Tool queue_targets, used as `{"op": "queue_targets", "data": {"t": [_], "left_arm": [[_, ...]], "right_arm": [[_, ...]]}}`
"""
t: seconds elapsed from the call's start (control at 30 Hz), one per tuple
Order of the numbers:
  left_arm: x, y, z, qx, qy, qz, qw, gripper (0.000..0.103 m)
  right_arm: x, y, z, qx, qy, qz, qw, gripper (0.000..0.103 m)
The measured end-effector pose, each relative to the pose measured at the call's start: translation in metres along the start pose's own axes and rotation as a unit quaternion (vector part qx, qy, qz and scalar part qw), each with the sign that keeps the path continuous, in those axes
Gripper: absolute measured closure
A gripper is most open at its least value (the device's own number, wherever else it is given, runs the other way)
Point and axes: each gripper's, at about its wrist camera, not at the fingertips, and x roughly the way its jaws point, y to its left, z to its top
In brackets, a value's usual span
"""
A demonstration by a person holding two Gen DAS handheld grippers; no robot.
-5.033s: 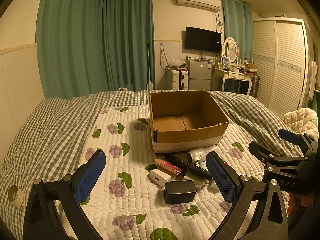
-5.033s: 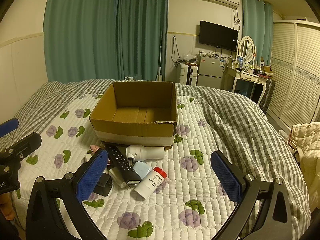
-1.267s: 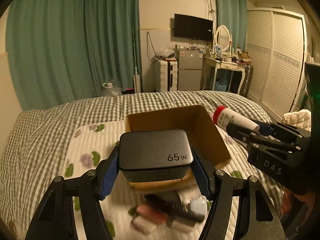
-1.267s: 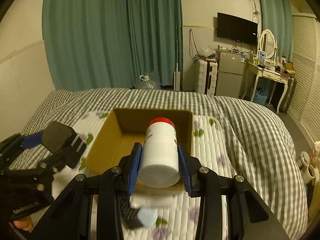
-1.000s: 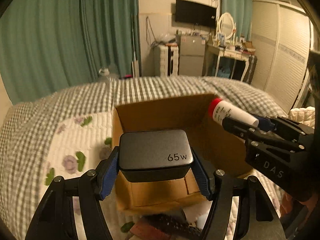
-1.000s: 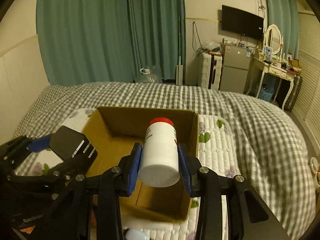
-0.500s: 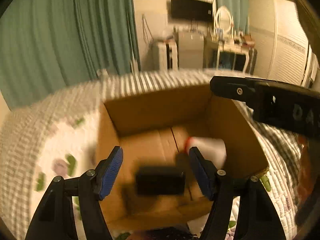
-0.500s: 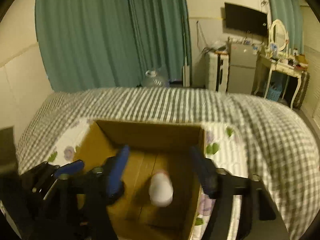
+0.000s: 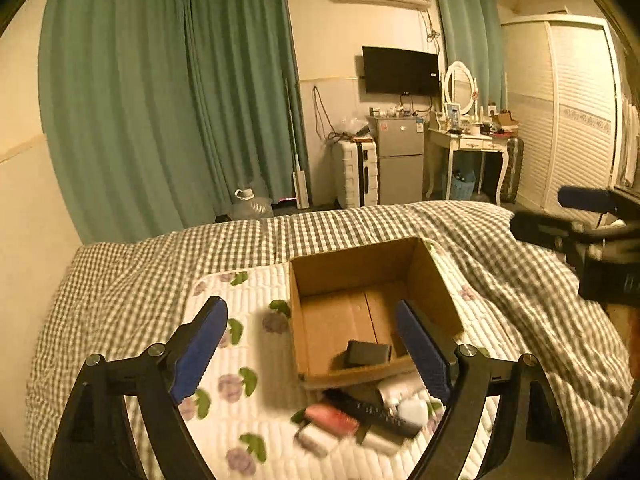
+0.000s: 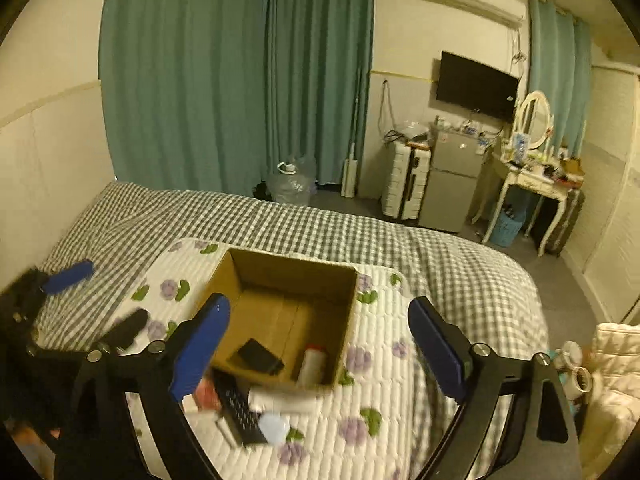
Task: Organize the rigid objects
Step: 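Carry both items into the box and open both grippers to drop them, then grasp the black remote with the right gripper while the left grasps the white USB charger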
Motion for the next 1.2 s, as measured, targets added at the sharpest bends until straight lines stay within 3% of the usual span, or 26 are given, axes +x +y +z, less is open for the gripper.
{"op": "queue_targets", "data": {"t": [0.17, 0.3, 0.47, 0.63, 0.7, 0.73, 0.8, 0.97, 1.07, 1.2], "left_arm": [[-0.037, 0.017, -0.015, -0.021, 0.001, -0.009, 0.9997, 0.01], [-0.033, 0.026, -0.042, -0.027, 0.024, -0.02, 0.9991, 0.01], [-0.005, 0.025, -0.089, -0.011, 0.053, -0.009, 0.9985, 0.01], [0.051, 0.027, -0.14, 0.002, 0.104, 0.005, 0.9946, 0.01], [0.067, 0.03, -0.157, 0.004, 0.121, -0.002, 0.9926, 0.01], [0.074, 0.031, -0.164, 0.006, 0.13, -0.007, 0.9914, 0.01], [0.086, 0.032, -0.174, 0.012, 0.144, -0.008, 0.9895, 0.01], [0.097, 0.03, -0.18, 0.012, 0.158, -0.016, 0.9872, 0.01], [0.101, 0.031, -0.182, 0.009, 0.165, -0.017, 0.9861, 0.01], [0.11, 0.031, -0.182, 0.014, 0.176, -0.013, 0.9843, 0.01]], "right_arm": [[-0.036, 0.021, -0.028, -0.004, 0.005, -0.018, 1.0, 0.002], [-0.04, 0.032, -0.055, 0.012, 0.012, 0.0, 1.0, 0.002], [0.006, 0.052, -0.094, 0.008, 0.048, 0.022, 0.999, 0.002], [0.076, 0.067, -0.137, -0.021, 0.115, 0.044, 0.992, 0.002], [0.104, 0.071, -0.155, -0.024, 0.157, 0.066, 0.985, 0.013], [0.115, 0.072, -0.162, -0.022, 0.171, 0.076, 0.982, 0.025], [0.136, 0.077, -0.172, -0.029, 0.194, 0.083, 0.977, 0.031], [0.17, 0.096, -0.185, -0.043, 0.218, 0.096, 0.97, 0.052], [0.187, 0.105, -0.185, -0.047, 0.217, 0.096, 0.97, 0.054], [0.2, 0.11, -0.183, -0.056, 0.214, 0.096, 0.971, 0.07]]}}
